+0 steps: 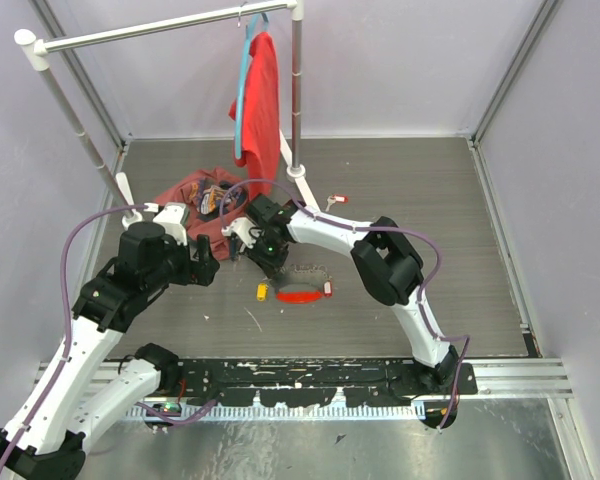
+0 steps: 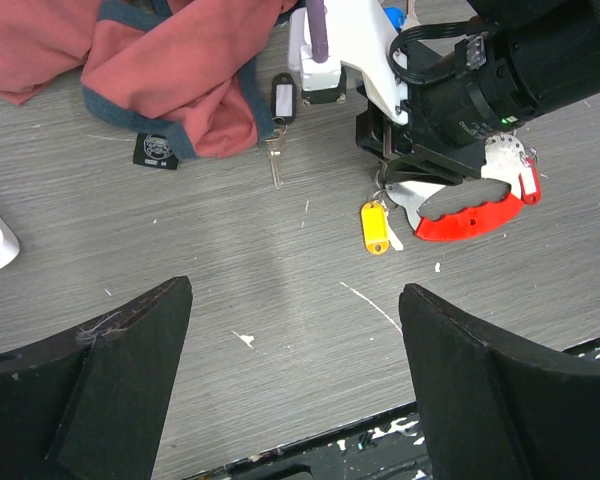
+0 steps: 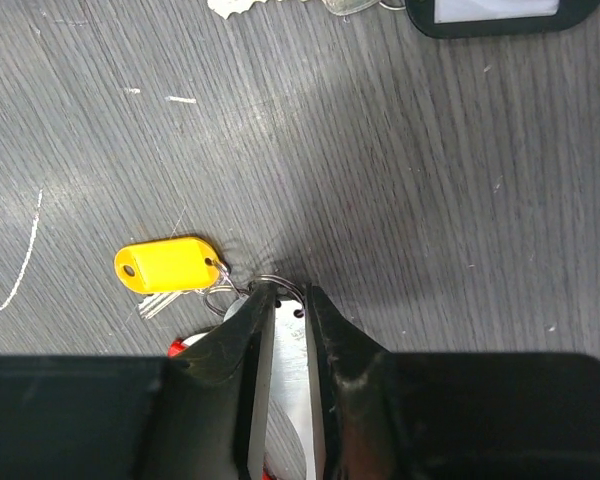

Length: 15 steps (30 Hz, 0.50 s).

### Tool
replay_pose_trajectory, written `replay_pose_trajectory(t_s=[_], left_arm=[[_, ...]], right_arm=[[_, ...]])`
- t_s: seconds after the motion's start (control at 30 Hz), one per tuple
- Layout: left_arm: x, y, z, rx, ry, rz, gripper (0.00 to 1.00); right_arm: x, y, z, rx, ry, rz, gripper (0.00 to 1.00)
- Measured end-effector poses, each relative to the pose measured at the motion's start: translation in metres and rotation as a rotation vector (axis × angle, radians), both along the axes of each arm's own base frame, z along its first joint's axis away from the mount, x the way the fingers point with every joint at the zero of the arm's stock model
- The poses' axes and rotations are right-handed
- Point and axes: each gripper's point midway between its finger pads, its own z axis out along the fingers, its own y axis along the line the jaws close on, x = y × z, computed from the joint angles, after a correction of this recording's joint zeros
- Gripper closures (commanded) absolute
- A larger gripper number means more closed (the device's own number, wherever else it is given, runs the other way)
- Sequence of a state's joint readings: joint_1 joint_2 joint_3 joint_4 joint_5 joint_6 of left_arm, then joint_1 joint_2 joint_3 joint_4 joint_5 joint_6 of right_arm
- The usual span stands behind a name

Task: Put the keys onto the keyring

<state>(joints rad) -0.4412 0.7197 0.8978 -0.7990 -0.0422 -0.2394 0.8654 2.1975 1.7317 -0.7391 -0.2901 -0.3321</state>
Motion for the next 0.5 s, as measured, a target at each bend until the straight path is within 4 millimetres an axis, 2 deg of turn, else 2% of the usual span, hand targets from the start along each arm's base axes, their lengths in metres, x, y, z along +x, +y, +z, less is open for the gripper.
replay_pose_trajectory(t_s=[0.33, 0.5], left_arm=[[0.0002, 0.0000, -0.0006, 0.001, 0.002, 0.000, 0.08], [0.0001, -0.0001, -0.0005, 0.001, 0.002, 0.000, 0.08]], right_arm=[[0.0001, 0.0011, -0.0010, 0.007, -0.002, 0.007, 0.99], [-0.0025, -0.0054, 0.0044, 0.022, -0.032, 0.003, 0.99]])
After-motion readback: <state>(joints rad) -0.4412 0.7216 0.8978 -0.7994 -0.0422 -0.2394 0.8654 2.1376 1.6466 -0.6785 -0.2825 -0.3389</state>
